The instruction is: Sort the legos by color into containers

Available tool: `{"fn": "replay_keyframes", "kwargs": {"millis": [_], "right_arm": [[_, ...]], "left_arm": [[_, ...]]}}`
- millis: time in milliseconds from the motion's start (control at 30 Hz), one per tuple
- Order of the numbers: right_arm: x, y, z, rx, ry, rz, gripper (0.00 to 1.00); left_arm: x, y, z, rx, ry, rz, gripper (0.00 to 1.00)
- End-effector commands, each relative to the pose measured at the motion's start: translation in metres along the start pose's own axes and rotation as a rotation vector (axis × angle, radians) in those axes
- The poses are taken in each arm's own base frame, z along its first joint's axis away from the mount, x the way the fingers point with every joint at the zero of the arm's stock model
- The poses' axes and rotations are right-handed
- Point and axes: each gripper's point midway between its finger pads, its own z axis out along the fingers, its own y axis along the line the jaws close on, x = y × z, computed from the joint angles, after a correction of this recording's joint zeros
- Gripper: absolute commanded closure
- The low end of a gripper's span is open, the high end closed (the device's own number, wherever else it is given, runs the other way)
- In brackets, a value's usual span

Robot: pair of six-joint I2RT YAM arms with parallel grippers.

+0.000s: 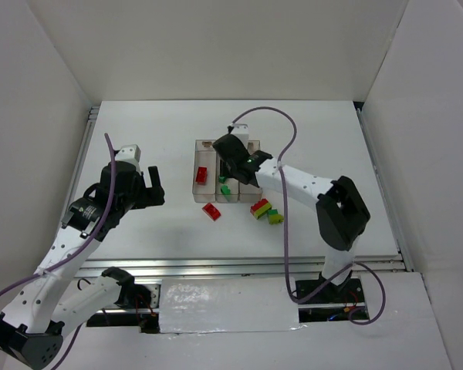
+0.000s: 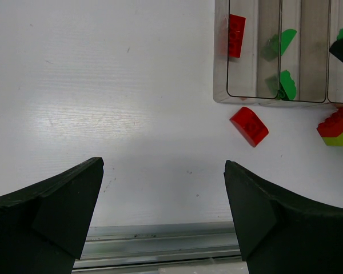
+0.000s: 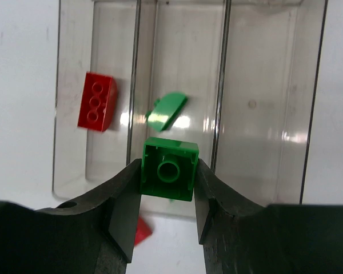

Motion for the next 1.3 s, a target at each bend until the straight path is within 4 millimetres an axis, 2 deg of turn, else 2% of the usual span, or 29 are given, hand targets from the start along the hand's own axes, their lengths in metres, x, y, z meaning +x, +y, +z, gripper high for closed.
{"fn": "replay_keyframes", "kwargs": {"millis": [0,67,100,133,200,233,267,333,433,500,533,567,600,633,667,700,733,767,800,833,867,933,967,1033,1067,1133,1167,1233,1267], "right_arm": [[-0.02,0.005,0.022,-0.038,0.008,-0.107,0.65],[-0.02,0.003,0.039,-0.04,0.026,-0.15,0.62],[-0.03,0.008,0.043,-0.054,0.012,-0.15,0.61],[-0.022,0.002,0.053,-0.026,0.047,-0.169,0.6],[-0.029,0.001,0.057,-0.019,0.054,-0.179,0.54],[-0.029,0.0,0.058,-0.015,0.053,-0.182,0.47],[-0.03,-0.001,0.059,-0.011,0.049,-0.182,0.25],[-0.033,-0.003,0.056,-0.003,0.04,-0.176,0.09],[-0.039,-0.007,0.05,0.006,0.033,-0.167,0.0],[-0.036,-0.01,0.041,0.008,0.048,-0.16,0.0],[-0.044,-0.008,0.027,-0.014,0.031,-0.13,0.0],[-0.031,-0.013,0.023,-0.012,0.054,-0.129,0.0],[-0.03,-0.012,0.014,-0.027,0.043,-0.102,0.0],[-0.042,-0.015,-0.007,-0.053,0.003,-0.071,0.0],[-0.021,-0.025,-0.01,-0.049,0.037,-0.069,0.0],[-0.031,-0.025,-0.03,-0.081,0.0,-0.024,0.0],[-0.026,-0.029,-0.037,-0.089,0.003,-0.011,0.0],[-0.011,-0.036,-0.039,-0.086,0.029,-0.013,0.0],[-0.015,-0.04,-0.054,-0.1,0.011,0.015,0.0],[-0.012,-0.043,-0.058,-0.102,0.012,0.021,0.0],[-0.002,-0.052,-0.06,-0.087,0.03,0.019,0.0],[-0.003,-0.059,-0.075,-0.094,0.008,0.046,0.0],[0.005,-0.065,-0.076,-0.089,0.019,0.046,0.0],[0.009,-0.07,-0.088,-0.105,0.008,0.065,0.0],[0.009,-0.071,-0.091,-0.114,0.006,0.069,0.0],[0.007,-0.072,-0.102,-0.137,-0.014,0.088,0.0],[0.008,-0.075,-0.106,-0.142,-0.021,0.093,0.0],[0.013,-0.08,-0.107,-0.134,-0.018,0.09,0.0],[0.015,-0.082,-0.108,-0.13,-0.014,0.088,0.0]], "left_arm": [[-0.006,0.0,0.001,0.006,-0.031,0.012,0.01],[-0.007,-0.001,0.0,0.01,-0.032,0.014,0.0],[-0.006,-0.001,0.0,0.011,-0.031,0.013,0.0],[-0.006,-0.001,0.001,0.01,-0.029,0.015,0.0],[-0.006,-0.001,0.0,0.011,-0.031,0.015,0.01],[-0.006,-0.001,0.0,0.01,-0.029,0.013,0.01],[-0.006,-0.001,0.0,0.014,-0.029,0.015,0.01],[-0.006,-0.002,0.0,0.016,-0.03,0.016,0.01],[-0.006,-0.002,0.002,0.013,-0.025,0.016,0.01],[-0.005,0.001,0.003,-0.006,-0.02,0.0,0.01],[-0.005,0.005,0.002,-0.037,-0.018,-0.036,0.0],[-0.001,0.005,0.003,-0.044,0.001,-0.054,0.0],[0.003,0.002,0.005,-0.041,0.023,-0.076,0.01],[0.012,-0.004,0.007,-0.022,0.061,-0.132,0.0],[0.017,-0.01,0.011,-0.004,0.079,-0.163,0.0],[0.023,-0.015,0.014,0.01,0.092,-0.196,0.0],[0.041,-0.022,0.02,0.009,0.123,-0.263,0.01],[0.042,-0.032,0.024,0.032,0.104,-0.303,0.01],[0.047,-0.037,0.026,0.036,0.101,-0.332,0.01],[0.059,-0.048,0.029,0.033,0.101,-0.372,0.01],[0.058,-0.06,0.03,0.055,0.075,-0.398,0.01],[0.073,-0.081,0.034,0.053,0.096,-0.422,0.02],[0.076,-0.085,0.039,0.035,0.09,-0.422,0.02],[0.087,-0.103,0.055,0.005,0.128,-0.422,0.03],[0.106,-0.101,0.071,-0.059,0.171,-0.392,0.04],[0.095,-0.122,0.079,-0.05,0.176,-0.411,0.06],[0.104,-0.124,0.091,-0.093,0.201,-0.394,0.06],[0.098,-0.134,0.098,-0.106,0.203,-0.414,0.06],[0.106,-0.133,0.106,-0.139,0.217,-0.407,0.06]]}}
